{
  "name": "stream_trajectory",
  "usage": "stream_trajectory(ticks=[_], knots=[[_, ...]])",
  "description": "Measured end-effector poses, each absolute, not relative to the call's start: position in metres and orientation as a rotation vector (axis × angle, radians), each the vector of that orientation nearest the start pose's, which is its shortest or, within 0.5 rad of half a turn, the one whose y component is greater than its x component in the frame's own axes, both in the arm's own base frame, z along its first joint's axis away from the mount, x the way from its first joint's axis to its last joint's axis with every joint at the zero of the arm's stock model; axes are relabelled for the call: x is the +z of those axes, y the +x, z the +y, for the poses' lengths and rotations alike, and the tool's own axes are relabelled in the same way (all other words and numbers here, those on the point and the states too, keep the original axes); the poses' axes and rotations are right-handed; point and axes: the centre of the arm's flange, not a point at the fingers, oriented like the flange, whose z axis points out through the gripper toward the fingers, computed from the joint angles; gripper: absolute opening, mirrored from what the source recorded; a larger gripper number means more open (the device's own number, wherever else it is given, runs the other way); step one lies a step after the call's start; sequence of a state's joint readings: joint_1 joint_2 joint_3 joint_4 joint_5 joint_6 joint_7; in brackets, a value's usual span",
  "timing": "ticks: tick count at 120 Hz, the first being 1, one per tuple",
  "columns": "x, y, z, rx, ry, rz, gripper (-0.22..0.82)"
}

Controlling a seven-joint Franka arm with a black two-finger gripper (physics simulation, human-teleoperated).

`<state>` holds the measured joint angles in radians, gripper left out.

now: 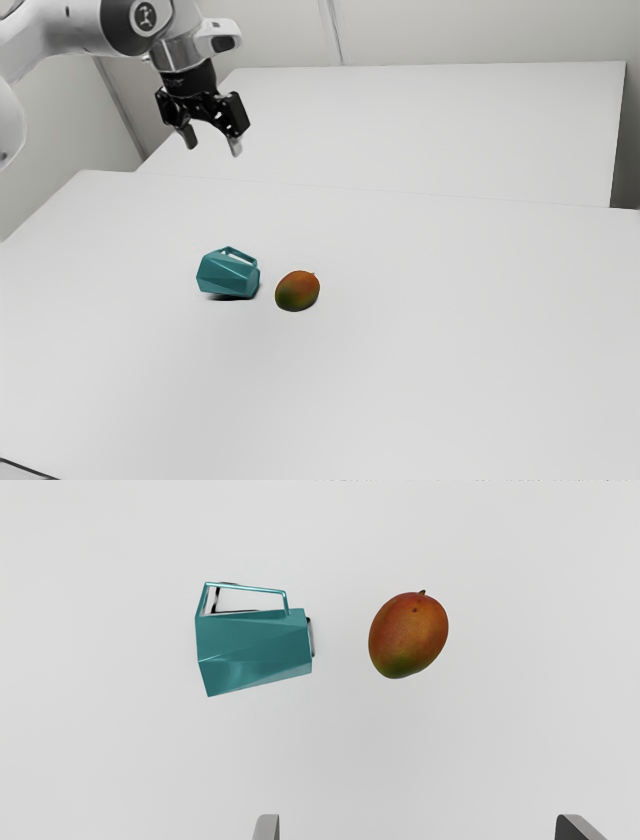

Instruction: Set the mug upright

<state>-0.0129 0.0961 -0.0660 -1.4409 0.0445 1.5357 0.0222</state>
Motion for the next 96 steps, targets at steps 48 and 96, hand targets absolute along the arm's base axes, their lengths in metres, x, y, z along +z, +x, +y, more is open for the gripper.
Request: stream_trajectory(ticks=[48,96], knots=[[0.630,0.566,-0.042,-0.010,-3.113,0.136,0.60],[0.568,0.550,-0.026,0.132,-3.227,-0.003,0.60]])
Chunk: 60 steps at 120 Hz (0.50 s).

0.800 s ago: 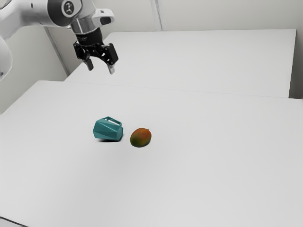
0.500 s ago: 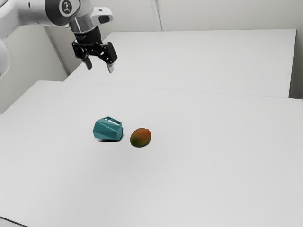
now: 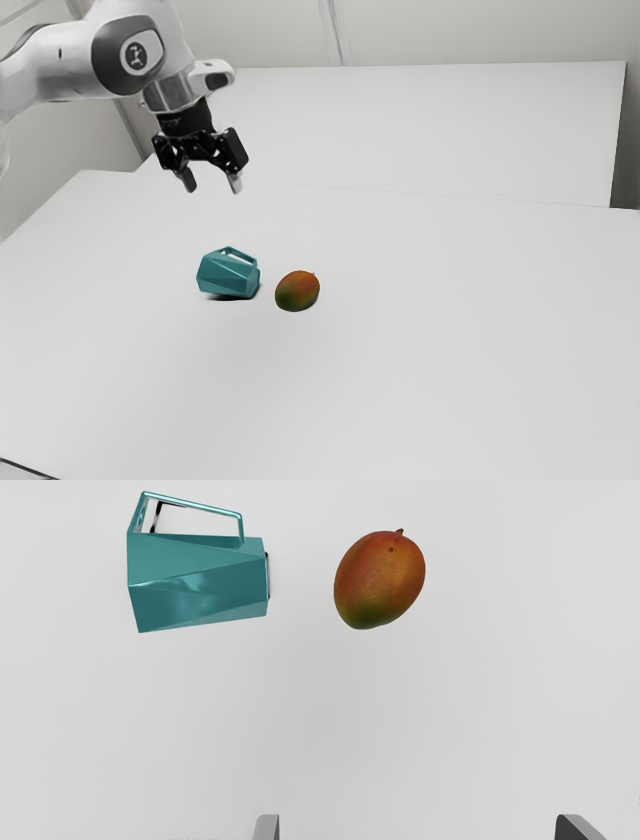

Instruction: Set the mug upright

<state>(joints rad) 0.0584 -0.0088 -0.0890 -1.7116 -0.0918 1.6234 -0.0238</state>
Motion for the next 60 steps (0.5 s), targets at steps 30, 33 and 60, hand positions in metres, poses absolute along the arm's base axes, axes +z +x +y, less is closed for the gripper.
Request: stream_trajectory(ticks=[30,33,60], knots=[[0.517,0.560,0.031,0.211,-3.342,-0.068,0.60],[0.513,0.561,0.041,0.211,-3.355,-0.077,0.60],[0.470,0.566,0.145,0.152,-3.500,-0.168,0.60]])
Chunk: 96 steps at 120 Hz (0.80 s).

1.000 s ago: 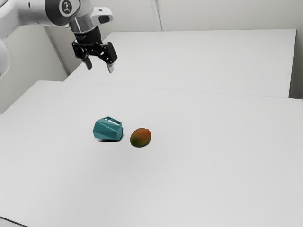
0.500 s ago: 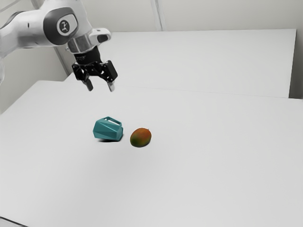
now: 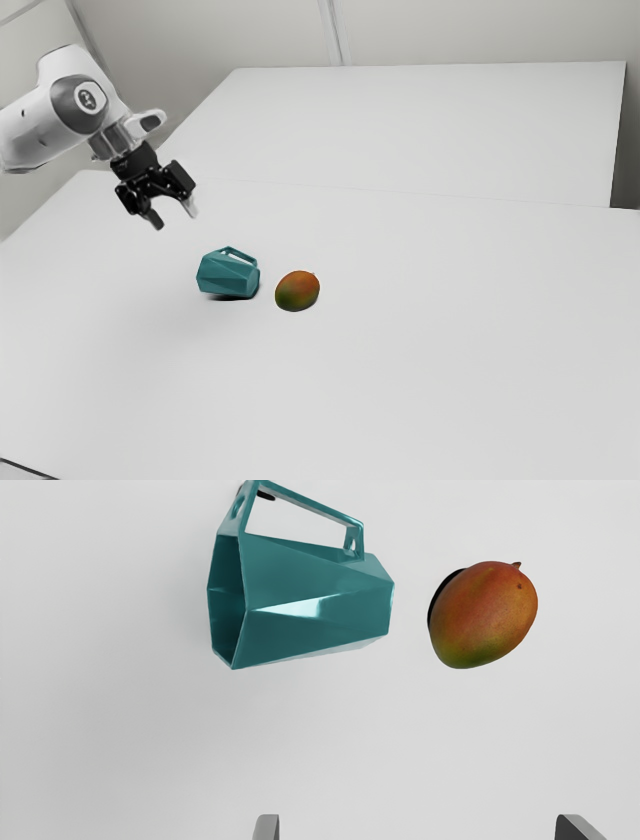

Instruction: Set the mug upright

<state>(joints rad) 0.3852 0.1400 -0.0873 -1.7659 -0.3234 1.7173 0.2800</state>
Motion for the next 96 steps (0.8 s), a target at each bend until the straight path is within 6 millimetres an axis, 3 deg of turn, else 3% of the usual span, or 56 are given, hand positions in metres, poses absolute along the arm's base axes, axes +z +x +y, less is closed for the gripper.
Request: stream_trajectory(ticks=[38,72,96], knots=[[0.394,0.593,0.219,0.006,-3.708,-0.007,0.60],[0.339,0.605,0.230,-0.065,-3.832,0.147,0.60],[0.315,0.602,0.232,-0.094,-3.897,0.176,0.60]])
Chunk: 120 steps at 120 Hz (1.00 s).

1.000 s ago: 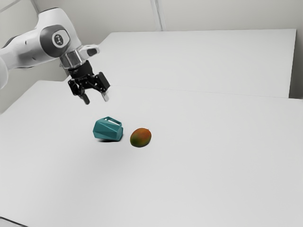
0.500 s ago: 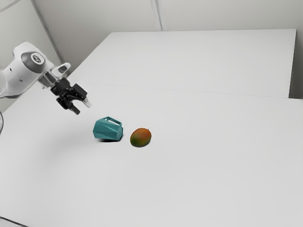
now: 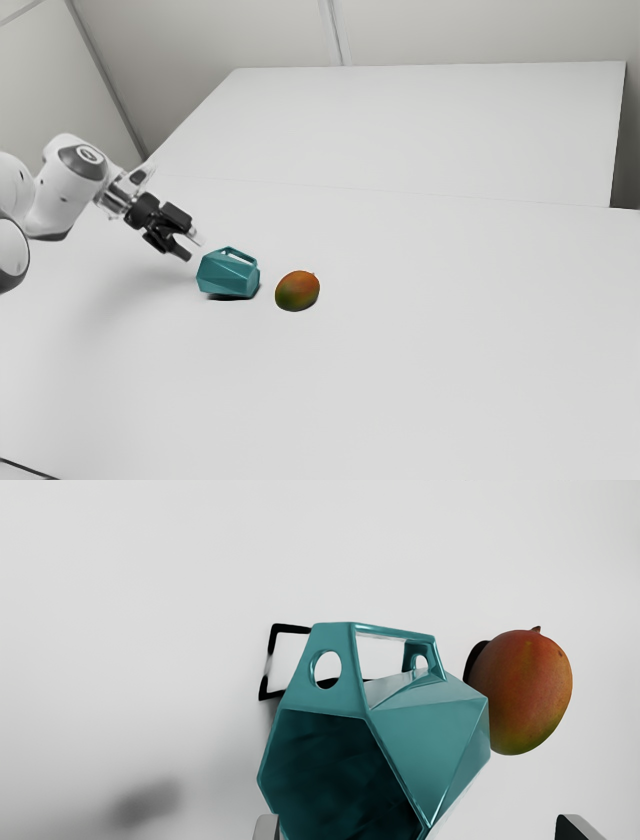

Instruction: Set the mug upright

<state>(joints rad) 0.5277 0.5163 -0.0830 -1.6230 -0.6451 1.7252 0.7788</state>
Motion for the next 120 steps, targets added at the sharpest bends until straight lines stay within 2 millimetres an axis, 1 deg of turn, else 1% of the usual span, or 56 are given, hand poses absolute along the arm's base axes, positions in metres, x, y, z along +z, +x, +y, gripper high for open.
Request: stream_trajectory(ticks=[15,25,59,76,85,120], knots=[[0.297,0.601,0.229,0.046,2.335,-0.101,0.60],[0.291,0.600,0.226,0.042,2.314,-0.103,0.60],[0.281,0.593,0.211,0.010,2.227,-0.121,0.60],[0.280,0.592,0.206,0.012,2.187,-0.123,0.60],[0.280,0.592,0.205,0.013,2.174,-0.126,0.54],[0.281,0.592,0.203,0.019,2.152,-0.139,0.26]])
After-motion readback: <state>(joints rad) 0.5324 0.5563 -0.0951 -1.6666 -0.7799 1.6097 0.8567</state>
